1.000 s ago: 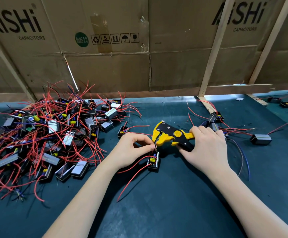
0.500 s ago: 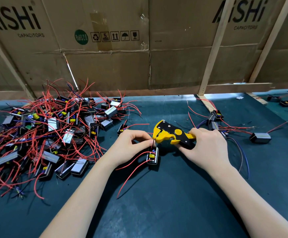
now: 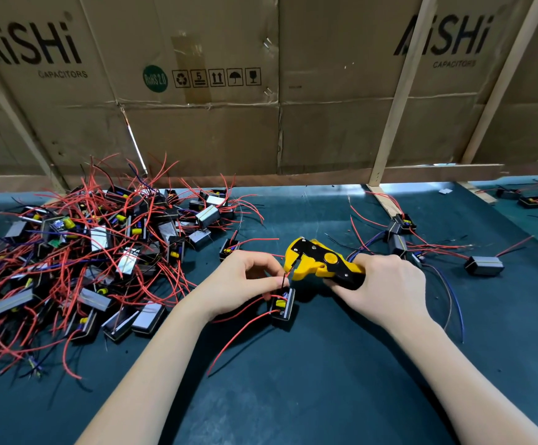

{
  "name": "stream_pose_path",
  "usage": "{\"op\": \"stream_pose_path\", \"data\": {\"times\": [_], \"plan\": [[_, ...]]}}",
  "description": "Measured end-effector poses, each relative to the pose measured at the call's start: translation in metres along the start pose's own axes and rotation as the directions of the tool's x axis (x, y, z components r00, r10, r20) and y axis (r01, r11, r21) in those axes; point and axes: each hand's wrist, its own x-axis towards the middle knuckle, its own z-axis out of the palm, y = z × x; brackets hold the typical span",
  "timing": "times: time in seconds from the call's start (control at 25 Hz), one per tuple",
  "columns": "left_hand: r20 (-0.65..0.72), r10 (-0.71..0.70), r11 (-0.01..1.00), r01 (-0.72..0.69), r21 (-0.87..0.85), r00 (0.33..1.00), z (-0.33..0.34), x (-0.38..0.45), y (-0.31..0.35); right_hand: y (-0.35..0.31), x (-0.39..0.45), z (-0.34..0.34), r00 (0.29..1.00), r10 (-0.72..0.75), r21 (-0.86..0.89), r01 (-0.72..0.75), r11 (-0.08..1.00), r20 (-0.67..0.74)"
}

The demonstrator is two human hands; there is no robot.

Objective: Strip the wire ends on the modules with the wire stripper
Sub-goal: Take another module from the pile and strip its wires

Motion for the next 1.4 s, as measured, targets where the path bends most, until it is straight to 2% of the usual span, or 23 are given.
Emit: {"op": "stream_pose_path", "data": {"times": [0.24,0.4,0.64,1.08,1.4], "plan": [[0.014,-0.112,0.993,0.111,0.027,0.994,-0.003,-0.001,0.002,0.015,0.006,0.006,0.993,0.026,-0.01,-0.028,1.0,-0.113],[-0.042,-0.178,0.983,0.176,-0.043,0.983,-0.007,-0.001,0.004,0.015,0.006,0.008,0.992,0.029,0.005,-0.028,1.0,-0.121],[-0.057,-0.128,0.985,0.133,0.107,0.99,-0.002,0.0,0.0,0.006,0.002,0.01,0.993,-0.037,-0.005,0.036,0.999,-0.109],[-0.061,-0.15,0.987,0.154,0.053,0.987,0.001,0.0,-0.002,-0.003,-0.001,0.01,0.966,-0.182,-0.031,0.179,0.983,-0.183],[-0.06,-0.183,0.982,0.185,0.029,0.981,0.0,0.0,-0.002,-0.001,0.001,0.012,0.932,-0.248,-0.093,0.231,0.968,-0.264]]}}
